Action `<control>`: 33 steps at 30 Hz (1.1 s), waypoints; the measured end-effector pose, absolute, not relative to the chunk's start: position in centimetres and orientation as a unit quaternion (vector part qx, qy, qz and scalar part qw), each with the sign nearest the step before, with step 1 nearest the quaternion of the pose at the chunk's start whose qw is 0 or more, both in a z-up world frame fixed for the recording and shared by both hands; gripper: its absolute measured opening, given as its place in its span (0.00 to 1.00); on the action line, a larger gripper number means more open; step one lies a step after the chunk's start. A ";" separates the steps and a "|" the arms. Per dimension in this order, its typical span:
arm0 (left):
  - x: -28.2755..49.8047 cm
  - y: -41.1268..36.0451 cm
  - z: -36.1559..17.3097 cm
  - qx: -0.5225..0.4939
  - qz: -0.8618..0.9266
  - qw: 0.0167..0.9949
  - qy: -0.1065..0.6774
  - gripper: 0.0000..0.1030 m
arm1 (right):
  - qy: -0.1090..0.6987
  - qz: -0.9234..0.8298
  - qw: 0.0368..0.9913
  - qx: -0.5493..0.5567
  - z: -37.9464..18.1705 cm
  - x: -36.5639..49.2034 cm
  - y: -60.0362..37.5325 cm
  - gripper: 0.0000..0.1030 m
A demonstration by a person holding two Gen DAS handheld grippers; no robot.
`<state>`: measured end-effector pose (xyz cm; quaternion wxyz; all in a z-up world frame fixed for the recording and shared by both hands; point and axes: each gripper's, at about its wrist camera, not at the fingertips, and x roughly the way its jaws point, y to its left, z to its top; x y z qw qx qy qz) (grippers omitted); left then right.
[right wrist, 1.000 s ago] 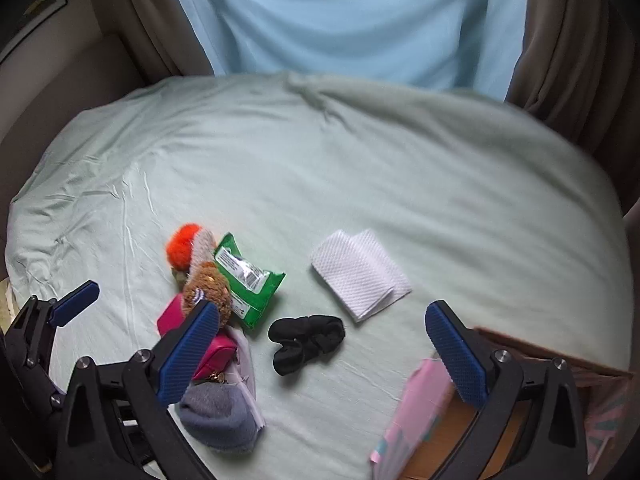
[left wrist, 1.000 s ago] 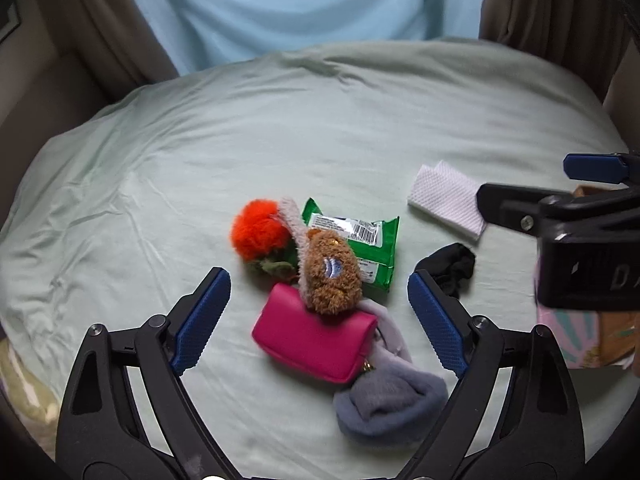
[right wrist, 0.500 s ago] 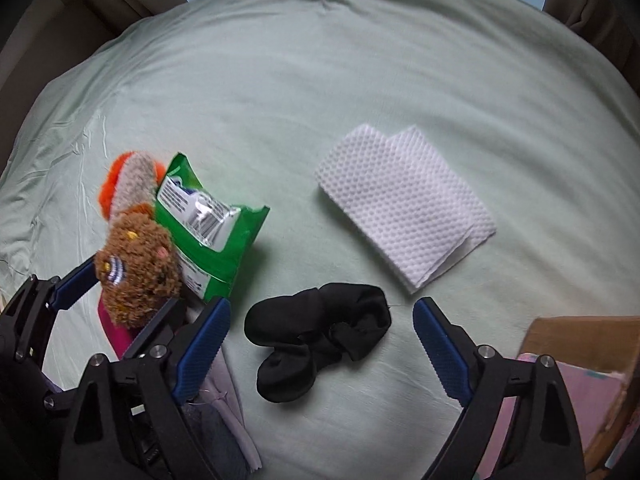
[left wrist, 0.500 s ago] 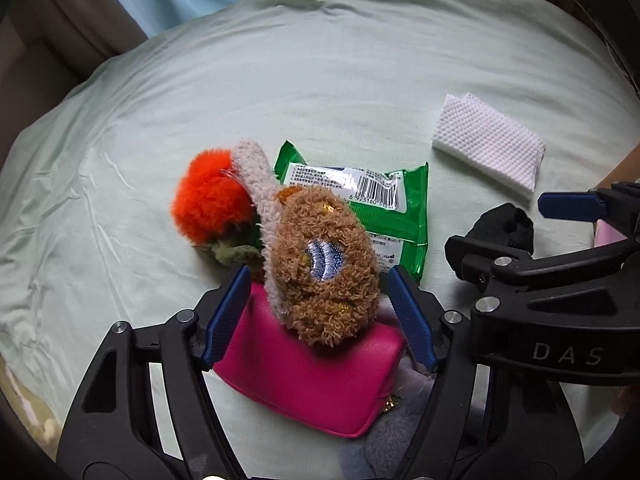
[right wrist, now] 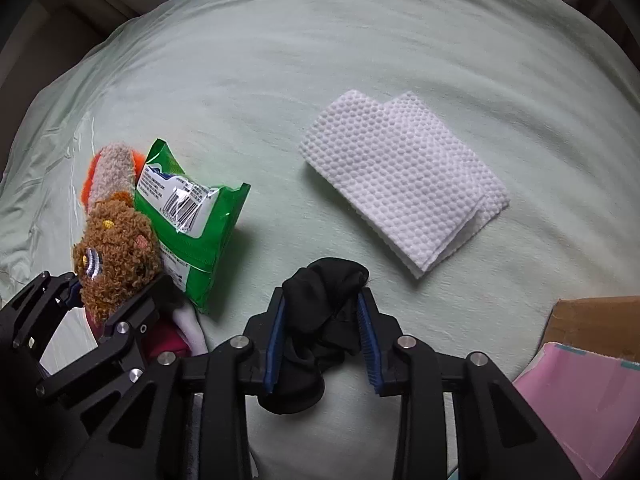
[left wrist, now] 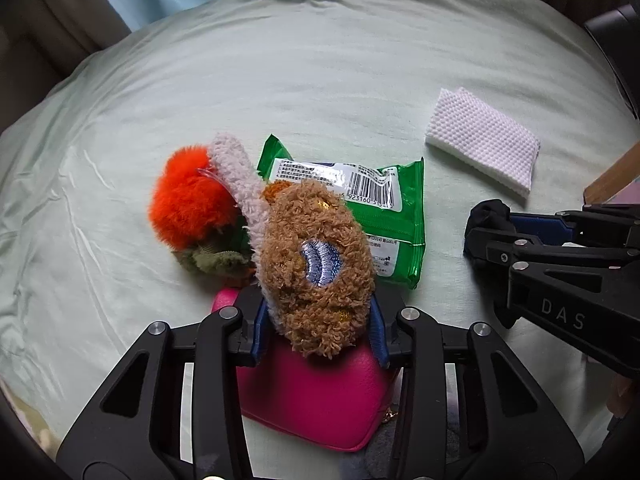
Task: Organize soft objects
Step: 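Grasp the brown plush toy with the left gripper while the right grasps the black socks, then carry the plush toy and black socks over the cardboard box with both grippers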
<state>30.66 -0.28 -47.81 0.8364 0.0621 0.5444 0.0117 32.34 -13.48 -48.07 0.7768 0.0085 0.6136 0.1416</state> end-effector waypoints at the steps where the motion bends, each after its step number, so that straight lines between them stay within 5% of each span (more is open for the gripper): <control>1: 30.6 -0.2 -47.7 0.061 0.013 0.838 0.543 0.34 | 0.611 0.140 0.779 0.009 -48.0 32.2 -13.6 0.26; 12: 28.3 -0.5 -42.9 0.055 0.015 0.860 0.507 0.34 | 0.564 0.142 0.814 0.016 -43.0 30.0 -14.4 0.22; 33: 18.9 -12.9 -22.0 0.063 -0.040 0.907 0.414 0.34 | 0.444 0.113 0.886 0.067 -23.1 18.9 -24.9 0.21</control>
